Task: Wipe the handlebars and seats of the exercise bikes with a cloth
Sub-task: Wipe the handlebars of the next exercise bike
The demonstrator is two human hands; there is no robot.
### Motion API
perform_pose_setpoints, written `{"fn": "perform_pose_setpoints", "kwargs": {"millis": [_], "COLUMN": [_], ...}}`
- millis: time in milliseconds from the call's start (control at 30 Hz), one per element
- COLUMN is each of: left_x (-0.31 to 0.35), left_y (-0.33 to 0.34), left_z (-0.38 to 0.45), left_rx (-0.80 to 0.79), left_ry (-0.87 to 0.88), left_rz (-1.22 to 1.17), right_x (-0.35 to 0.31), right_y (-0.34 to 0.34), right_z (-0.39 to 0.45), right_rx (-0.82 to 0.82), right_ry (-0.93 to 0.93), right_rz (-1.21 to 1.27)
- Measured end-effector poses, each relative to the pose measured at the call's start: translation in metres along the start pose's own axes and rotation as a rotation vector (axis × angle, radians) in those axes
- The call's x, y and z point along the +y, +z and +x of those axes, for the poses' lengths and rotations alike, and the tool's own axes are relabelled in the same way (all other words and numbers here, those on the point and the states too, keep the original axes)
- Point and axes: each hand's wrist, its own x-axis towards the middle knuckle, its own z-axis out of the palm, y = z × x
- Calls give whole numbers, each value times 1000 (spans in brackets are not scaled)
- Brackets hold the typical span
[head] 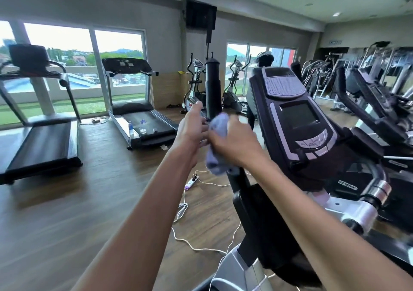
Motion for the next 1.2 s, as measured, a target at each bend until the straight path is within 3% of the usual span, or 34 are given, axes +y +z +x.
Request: {"fn": "perform_pose_setpoints", "kwargs": {"millis": [133,367,633,867,1067,1200], "left_x": [-1,10,-3,-11,-16,-2], "left_y": [-6,-3,-17,-37,-40,-23], "left_z": [13,22,26,28,29,30], "left_rx": [61,105,149,198,182,126], "left_ry": [32,18,70,61,26,71], "left_rz": [23,-48,-59,-54,-16,-12], "right_x": [24,-21,8,-26,11,-6], "right_y": [-2,-3,38,36,37,35], "right_z": [-25,43,16,68,17,50], "right_rx": [-75,137,219,389,167,302], "right_ry": [20,-37,-456,-417,-435,-437], "right_rz": [-23,136,-245,-278,-164,-187]}}
